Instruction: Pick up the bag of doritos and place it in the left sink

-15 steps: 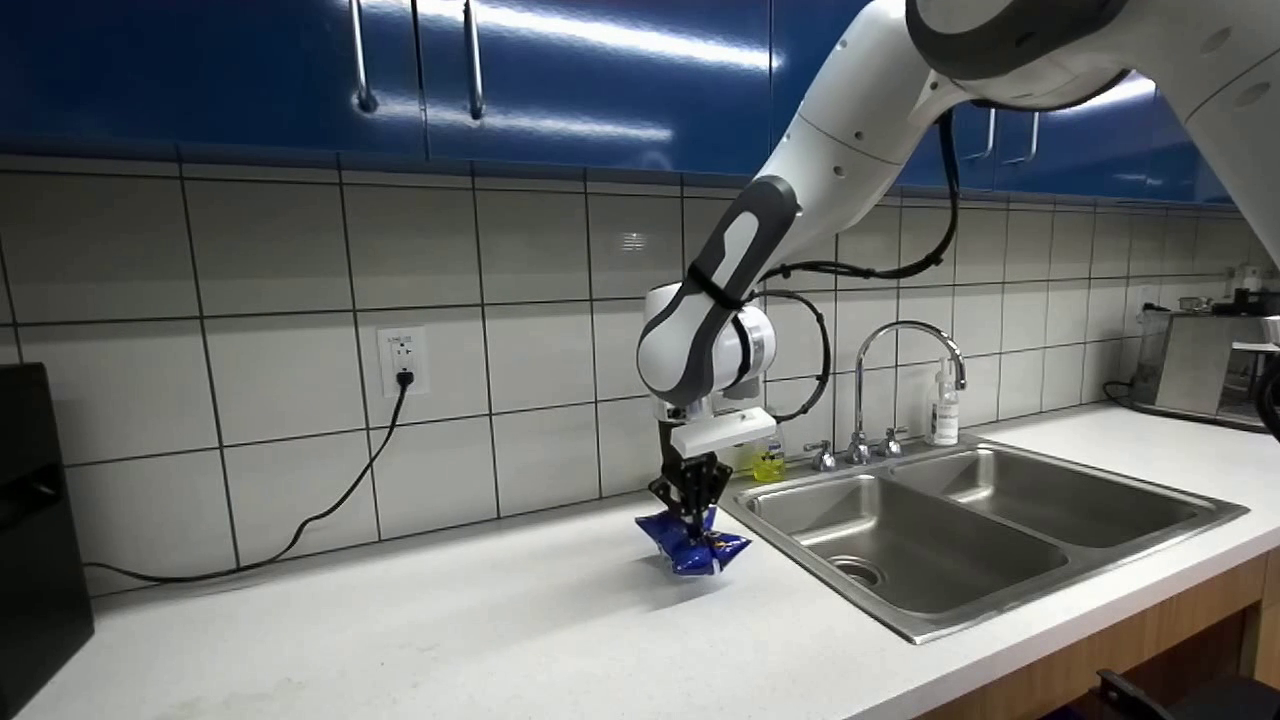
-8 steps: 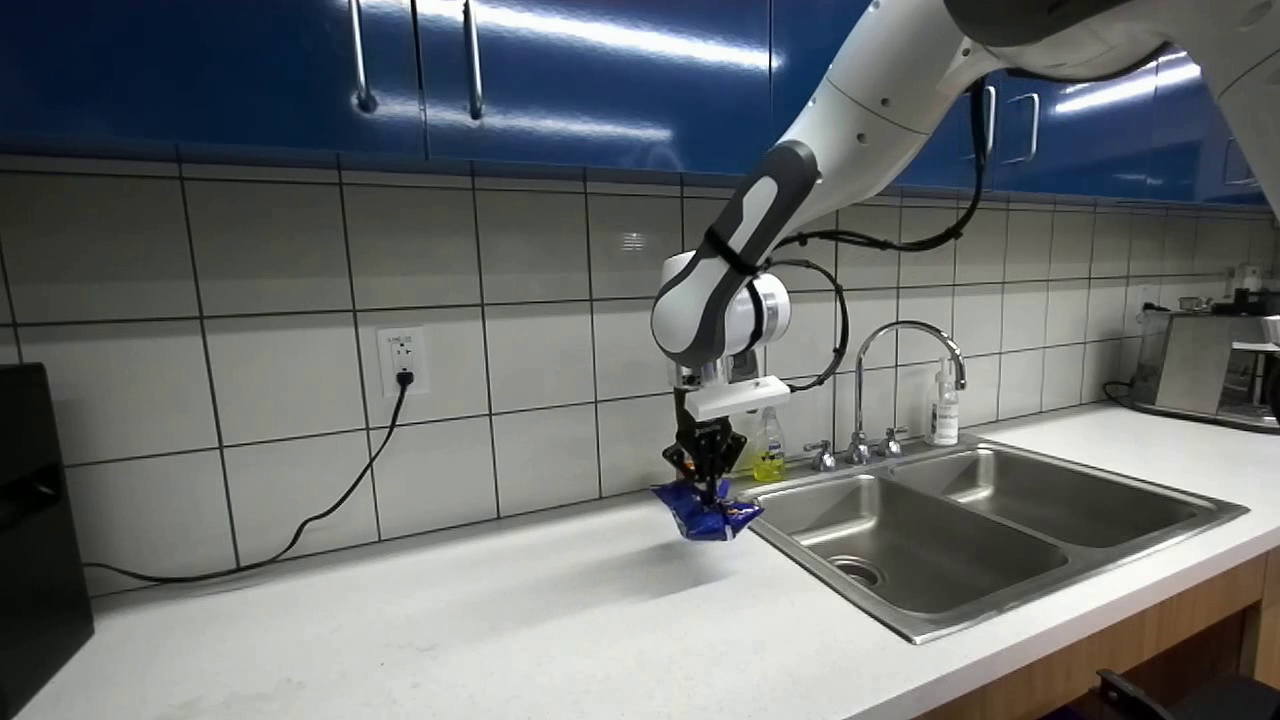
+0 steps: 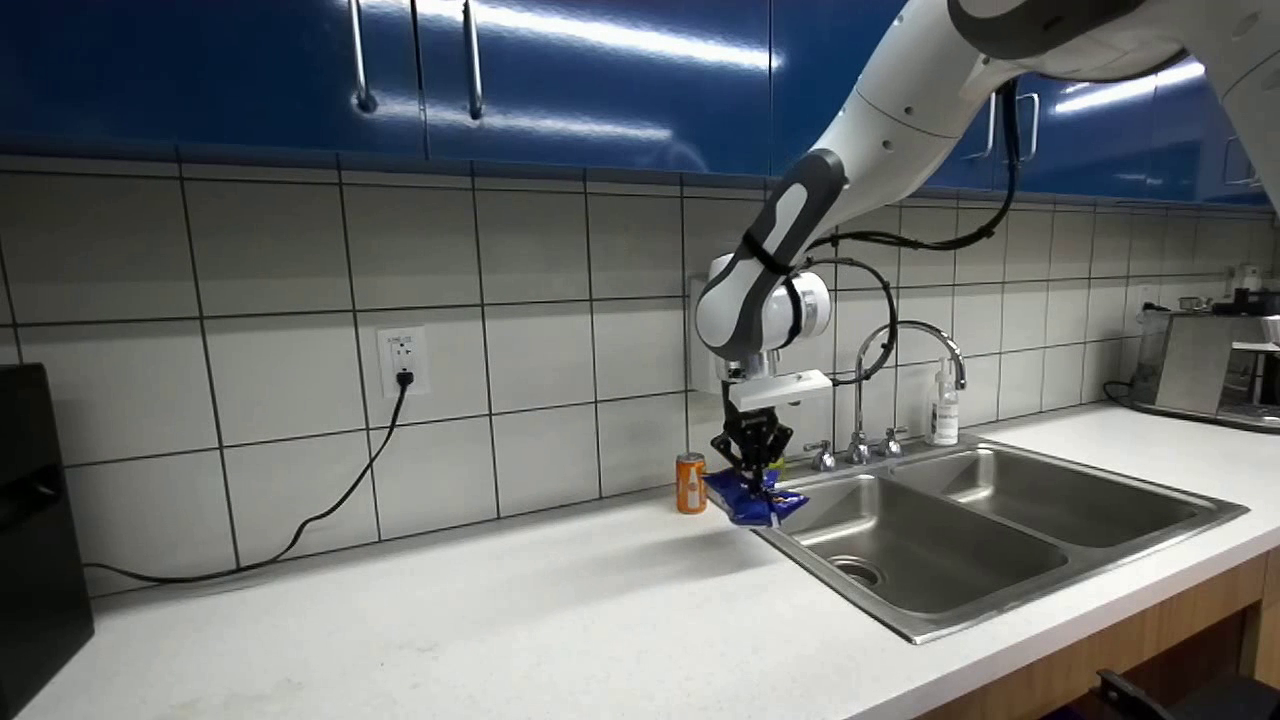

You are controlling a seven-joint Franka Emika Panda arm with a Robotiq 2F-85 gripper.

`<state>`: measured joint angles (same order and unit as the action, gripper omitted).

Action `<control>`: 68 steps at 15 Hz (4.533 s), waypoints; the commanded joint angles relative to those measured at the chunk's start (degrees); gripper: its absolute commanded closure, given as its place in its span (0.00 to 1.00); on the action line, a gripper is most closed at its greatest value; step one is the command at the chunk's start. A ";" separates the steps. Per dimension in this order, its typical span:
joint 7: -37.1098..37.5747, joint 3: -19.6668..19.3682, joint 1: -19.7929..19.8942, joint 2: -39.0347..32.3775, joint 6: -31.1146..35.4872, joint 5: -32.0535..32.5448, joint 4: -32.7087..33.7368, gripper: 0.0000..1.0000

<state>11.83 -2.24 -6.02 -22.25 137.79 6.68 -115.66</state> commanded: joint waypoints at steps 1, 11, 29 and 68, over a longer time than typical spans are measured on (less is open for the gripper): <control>-2.18 -1.24 3.88 0.42 -1.55 -1.60 0.38 1.00; -5.11 -6.31 13.72 -4.81 -0.66 -4.88 6.07 1.00; -8.90 -7.05 21.76 -20.99 2.25 -8.30 12.87 1.00; -35.66 -1.68 28.77 -3.74 -1.12 -11.71 -2.15 0.00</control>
<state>-18.81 -4.83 21.08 -32.94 139.40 -4.36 -110.71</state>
